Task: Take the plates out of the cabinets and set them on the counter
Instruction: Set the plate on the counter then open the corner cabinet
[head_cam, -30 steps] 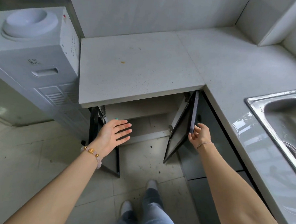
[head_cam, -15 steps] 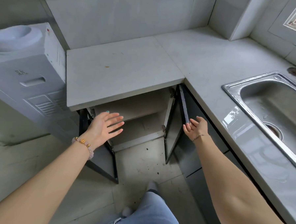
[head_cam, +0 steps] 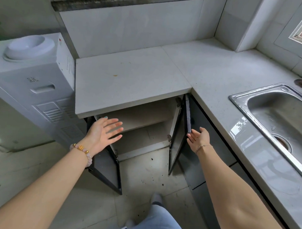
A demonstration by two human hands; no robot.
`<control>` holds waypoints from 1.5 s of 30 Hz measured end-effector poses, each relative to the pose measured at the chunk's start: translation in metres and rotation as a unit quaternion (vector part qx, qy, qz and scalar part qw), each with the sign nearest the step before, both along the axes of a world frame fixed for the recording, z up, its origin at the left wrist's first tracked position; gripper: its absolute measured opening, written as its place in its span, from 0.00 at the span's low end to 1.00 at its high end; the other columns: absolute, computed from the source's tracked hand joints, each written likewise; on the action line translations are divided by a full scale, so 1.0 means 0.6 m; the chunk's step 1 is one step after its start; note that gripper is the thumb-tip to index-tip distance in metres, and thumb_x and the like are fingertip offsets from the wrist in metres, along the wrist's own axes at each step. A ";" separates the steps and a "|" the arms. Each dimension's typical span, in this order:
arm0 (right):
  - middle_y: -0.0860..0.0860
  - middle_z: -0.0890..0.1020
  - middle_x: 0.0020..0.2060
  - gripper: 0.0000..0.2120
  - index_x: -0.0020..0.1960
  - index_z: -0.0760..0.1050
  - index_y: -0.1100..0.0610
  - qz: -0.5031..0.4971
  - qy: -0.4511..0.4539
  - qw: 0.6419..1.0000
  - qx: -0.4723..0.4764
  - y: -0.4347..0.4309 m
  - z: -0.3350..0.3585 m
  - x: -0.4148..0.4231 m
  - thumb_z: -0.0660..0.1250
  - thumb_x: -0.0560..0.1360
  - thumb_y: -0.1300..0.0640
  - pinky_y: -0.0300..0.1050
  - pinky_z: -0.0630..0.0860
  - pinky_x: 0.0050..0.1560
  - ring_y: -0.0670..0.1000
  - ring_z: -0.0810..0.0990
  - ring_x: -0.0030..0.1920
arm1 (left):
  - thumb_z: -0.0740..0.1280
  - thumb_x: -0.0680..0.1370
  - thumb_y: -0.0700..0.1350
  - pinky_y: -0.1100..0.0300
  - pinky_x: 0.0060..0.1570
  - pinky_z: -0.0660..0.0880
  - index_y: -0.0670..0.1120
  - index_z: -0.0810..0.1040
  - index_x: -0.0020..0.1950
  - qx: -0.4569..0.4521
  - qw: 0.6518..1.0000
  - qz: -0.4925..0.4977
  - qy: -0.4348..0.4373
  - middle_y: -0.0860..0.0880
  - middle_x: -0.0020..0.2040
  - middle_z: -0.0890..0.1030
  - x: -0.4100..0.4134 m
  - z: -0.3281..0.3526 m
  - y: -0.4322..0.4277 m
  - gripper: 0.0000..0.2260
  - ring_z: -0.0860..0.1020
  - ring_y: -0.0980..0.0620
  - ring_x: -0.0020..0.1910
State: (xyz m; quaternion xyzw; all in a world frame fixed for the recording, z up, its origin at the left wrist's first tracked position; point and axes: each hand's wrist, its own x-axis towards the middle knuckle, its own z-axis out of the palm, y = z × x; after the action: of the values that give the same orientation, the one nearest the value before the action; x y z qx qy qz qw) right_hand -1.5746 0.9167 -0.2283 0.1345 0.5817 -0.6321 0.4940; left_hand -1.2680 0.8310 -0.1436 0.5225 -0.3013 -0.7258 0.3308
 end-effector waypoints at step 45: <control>0.55 0.81 0.52 0.20 0.65 0.71 0.60 0.097 -0.085 0.988 -0.083 -0.091 -0.003 0.161 0.52 0.81 0.52 0.52 0.69 0.64 0.54 0.78 0.54 | 0.56 0.80 0.53 0.45 0.66 0.67 0.39 0.59 0.75 0.163 0.984 -0.007 -0.072 0.41 0.75 0.62 0.054 -0.108 -0.041 0.27 0.65 0.41 0.71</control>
State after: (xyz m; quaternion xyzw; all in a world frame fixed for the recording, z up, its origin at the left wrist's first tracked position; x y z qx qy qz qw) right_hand -1.4780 0.8620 -0.2299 0.0894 0.4930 -0.6134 0.6104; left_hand -1.2358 0.8067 -0.2081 0.6181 -0.2057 -0.7281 0.2133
